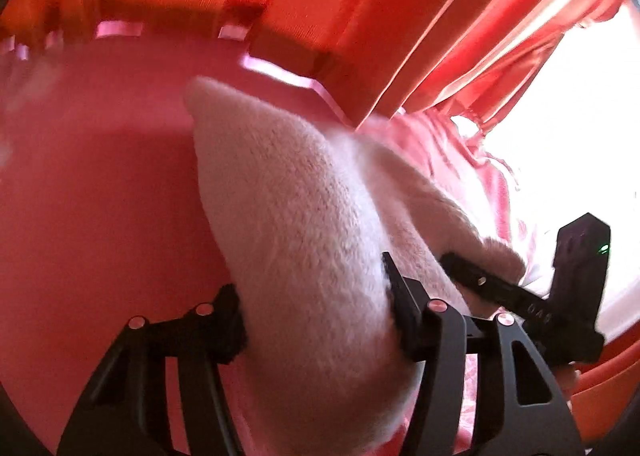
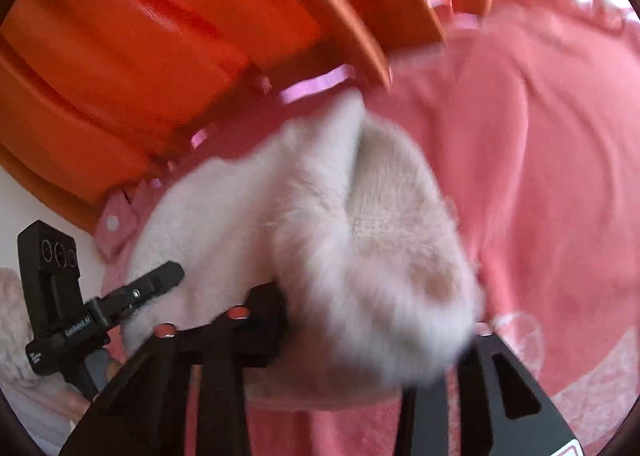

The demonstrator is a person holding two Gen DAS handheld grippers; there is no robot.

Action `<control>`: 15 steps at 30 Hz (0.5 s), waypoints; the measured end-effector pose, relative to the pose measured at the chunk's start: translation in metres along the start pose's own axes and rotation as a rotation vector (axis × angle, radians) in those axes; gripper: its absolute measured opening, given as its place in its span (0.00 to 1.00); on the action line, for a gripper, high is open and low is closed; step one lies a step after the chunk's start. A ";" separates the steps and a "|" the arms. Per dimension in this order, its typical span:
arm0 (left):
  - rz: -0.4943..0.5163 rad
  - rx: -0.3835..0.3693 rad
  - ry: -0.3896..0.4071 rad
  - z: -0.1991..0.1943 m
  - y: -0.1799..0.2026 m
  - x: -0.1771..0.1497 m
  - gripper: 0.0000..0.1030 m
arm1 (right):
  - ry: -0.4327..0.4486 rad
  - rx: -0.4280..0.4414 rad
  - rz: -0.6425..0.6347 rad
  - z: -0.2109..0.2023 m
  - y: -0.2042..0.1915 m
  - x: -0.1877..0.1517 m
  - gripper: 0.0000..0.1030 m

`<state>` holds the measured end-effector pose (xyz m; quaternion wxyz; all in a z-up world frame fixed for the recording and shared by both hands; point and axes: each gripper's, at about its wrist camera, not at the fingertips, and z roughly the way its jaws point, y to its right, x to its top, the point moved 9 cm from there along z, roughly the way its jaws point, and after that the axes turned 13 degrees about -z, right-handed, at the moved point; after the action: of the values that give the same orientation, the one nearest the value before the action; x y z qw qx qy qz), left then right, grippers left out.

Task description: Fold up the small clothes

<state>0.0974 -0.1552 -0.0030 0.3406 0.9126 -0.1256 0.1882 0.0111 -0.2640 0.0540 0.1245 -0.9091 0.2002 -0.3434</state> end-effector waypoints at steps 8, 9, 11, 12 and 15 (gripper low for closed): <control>-0.032 0.166 -0.073 0.034 -0.033 -0.027 0.66 | -0.129 -0.034 0.145 0.043 0.029 -0.045 0.59; -0.046 0.161 -0.071 0.032 -0.038 -0.029 0.69 | -0.134 -0.033 0.137 0.043 0.028 -0.044 0.63; -0.049 0.167 -0.067 0.029 -0.040 -0.028 0.71 | -0.136 -0.023 0.153 0.047 0.029 -0.046 0.68; -0.051 0.168 -0.068 0.029 -0.040 -0.029 0.71 | -0.141 -0.018 0.157 0.049 0.030 -0.048 0.71; -0.054 0.176 -0.066 0.026 -0.041 -0.029 0.74 | -0.150 0.012 0.177 0.054 0.030 -0.049 0.74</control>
<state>0.0925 -0.1397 -0.0570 0.2597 0.9478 -0.0950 0.1590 0.0057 -0.2634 -0.0249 0.1745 -0.9103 0.2675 -0.2633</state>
